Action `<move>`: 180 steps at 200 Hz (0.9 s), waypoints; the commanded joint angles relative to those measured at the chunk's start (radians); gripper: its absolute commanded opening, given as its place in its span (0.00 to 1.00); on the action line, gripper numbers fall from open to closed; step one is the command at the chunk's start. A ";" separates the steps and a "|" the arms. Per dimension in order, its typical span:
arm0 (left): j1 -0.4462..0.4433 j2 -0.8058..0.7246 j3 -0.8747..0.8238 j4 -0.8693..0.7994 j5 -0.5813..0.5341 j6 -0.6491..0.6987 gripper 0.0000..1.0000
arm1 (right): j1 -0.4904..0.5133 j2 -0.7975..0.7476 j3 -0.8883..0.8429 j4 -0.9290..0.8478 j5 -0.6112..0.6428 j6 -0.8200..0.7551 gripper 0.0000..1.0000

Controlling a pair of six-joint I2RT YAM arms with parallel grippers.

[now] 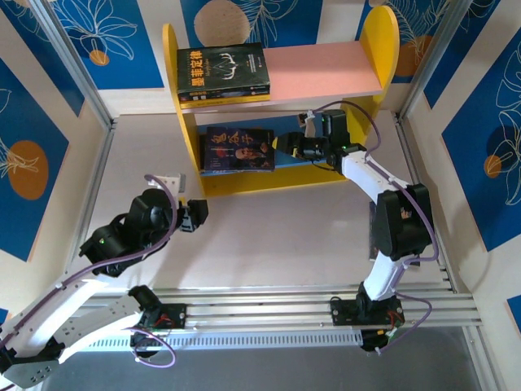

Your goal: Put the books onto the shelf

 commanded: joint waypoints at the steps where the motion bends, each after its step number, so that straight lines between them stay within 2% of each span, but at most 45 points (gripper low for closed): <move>1: 0.015 -0.006 -0.012 -0.012 0.017 -0.002 0.63 | 0.000 -0.027 -0.005 -0.051 0.022 -0.040 0.55; 64: 0.014 -0.014 -0.011 -0.016 0.019 -0.008 0.63 | 0.025 0.001 0.025 -0.077 0.017 -0.051 0.48; 180: 0.014 -0.019 0.019 -0.066 -0.001 0.005 0.61 | 0.064 0.071 0.124 -0.108 0.011 -0.050 0.47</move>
